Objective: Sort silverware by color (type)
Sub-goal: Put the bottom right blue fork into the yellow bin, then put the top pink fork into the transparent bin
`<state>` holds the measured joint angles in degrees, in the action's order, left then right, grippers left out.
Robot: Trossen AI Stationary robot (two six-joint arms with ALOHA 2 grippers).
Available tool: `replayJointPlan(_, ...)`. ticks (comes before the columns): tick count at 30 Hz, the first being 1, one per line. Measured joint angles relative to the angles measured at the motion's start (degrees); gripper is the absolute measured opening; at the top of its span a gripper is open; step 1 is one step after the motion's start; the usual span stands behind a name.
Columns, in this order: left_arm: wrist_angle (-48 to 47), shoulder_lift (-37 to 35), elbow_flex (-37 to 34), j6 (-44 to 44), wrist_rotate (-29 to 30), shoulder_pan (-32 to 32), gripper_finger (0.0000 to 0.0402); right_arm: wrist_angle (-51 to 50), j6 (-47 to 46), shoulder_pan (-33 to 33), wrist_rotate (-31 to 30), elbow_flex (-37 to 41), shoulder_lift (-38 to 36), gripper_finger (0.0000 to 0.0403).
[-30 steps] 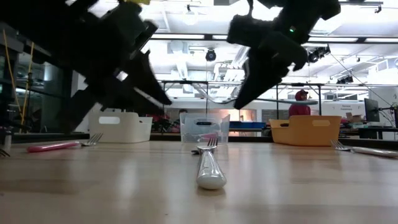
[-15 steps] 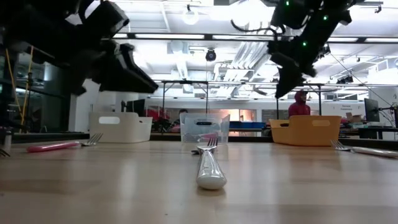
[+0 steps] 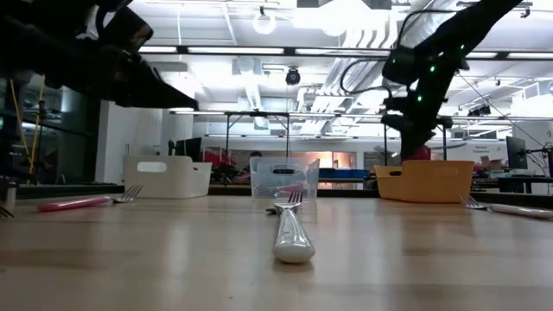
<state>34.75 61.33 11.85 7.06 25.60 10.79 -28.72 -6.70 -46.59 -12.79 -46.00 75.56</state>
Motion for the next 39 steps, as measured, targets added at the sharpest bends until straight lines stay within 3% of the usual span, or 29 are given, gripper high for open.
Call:
replayJointPlan(7,-0.5,-4.6,-2.4,-2.5,0.0,-1.1,0.0052,5.2,1.6,-4.0,1.9,0.0,7.8,0.0012)
replayJointPlan(19,-1.1,-4.8,-2.5,-2.5,0.2,-1.2,0.0051,7.0,0.3,-5.5,2.1,0.0,14.2,0.0012)
replayJointPlan(24,-2.7,-4.8,-2.5,-2.4,-1.0,-2.9,0.005,6.8,0.7,-5.5,2.1,0.0,13.7,0.0031)
replayJointPlan(33,-3.7,-4.8,-2.5,-4.9,-11.7,-10.6,0.0011,4.7,2.3,-4.7,1.3,0.0,8.1,0.012)
replayJointPlan(39,-3.7,-4.8,-2.5,-5.8,-13.8,-14.3,0.0004,2.8,3.1,1.4,0.8,0.0,0.3,0.01)
